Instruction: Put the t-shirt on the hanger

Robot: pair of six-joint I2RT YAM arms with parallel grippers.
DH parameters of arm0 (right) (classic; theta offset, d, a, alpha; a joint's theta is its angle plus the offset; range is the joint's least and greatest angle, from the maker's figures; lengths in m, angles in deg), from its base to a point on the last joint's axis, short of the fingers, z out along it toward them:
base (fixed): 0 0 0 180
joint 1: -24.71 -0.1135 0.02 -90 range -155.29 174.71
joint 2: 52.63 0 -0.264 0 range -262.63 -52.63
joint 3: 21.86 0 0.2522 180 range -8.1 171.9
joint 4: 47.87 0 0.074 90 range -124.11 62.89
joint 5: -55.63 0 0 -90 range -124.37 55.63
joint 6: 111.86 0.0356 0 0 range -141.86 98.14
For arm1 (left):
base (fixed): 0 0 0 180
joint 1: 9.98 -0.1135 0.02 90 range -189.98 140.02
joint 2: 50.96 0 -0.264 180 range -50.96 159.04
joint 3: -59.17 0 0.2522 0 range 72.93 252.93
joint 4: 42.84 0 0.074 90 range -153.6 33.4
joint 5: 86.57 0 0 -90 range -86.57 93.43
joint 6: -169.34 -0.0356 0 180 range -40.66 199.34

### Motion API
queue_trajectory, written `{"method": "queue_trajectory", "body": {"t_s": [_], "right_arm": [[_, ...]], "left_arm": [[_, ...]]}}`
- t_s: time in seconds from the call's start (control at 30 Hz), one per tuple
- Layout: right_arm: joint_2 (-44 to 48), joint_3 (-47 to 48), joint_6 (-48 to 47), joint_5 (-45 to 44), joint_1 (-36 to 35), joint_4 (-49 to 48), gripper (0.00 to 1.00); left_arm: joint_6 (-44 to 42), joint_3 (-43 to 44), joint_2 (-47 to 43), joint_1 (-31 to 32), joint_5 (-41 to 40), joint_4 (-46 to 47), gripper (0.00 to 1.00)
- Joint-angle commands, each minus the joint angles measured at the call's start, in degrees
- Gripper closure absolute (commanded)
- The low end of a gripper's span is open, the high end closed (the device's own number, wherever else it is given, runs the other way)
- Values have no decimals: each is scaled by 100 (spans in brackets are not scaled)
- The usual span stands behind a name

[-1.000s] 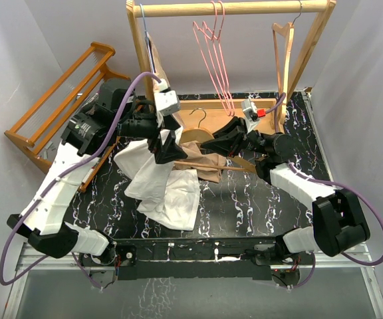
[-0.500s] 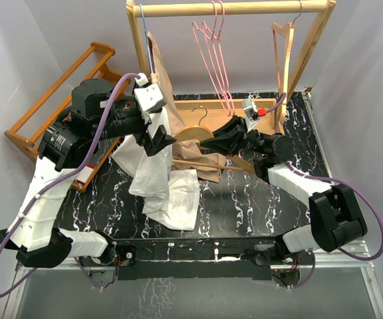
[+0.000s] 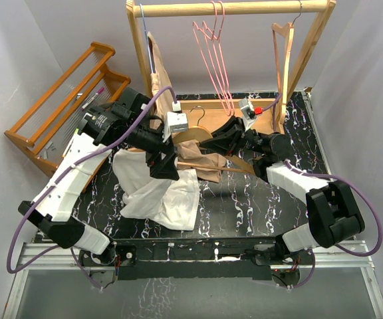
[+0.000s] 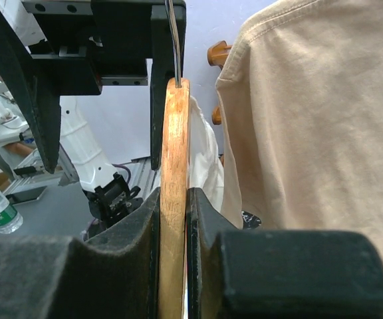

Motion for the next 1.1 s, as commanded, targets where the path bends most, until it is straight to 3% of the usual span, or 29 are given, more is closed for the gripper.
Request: {"method": "queue_trajectory", "body": {"t_s": [0.0,0.13,0.33,0.57,0.73,0.83,0.97,1.07], "right_arm": [[158,74,8,-202,-60,-544,92],[119,72,12,-206,-53,-544,92],[87,36,7,-183,-53,-478,92],[638,-15,-2071,-670,-51,2566,92],[959,20,-2752,-1289,-30,4060,85],[1183,32,-3101,-1637,-33,4865,81],[1493,-84,-3500,-1957,-33,5738,91],[1766,-199,-3667,-2063,-27,6135,92]], "left_arm": [[-295,-78,-143,-13,-245,-512,12],[-214,-314,-338,-13,-839,-342,9],[-283,-849,-608,-9,-857,-385,9],[27,-2451,-1498,-12,-1444,170,14],[-443,-3343,-1892,-5,-2193,522,19],[-618,-3527,-1911,-3,-2181,579,26],[-765,-3775,-1691,67,-2194,865,28],[-922,-3960,-1488,168,-2333,1095,30]]}}
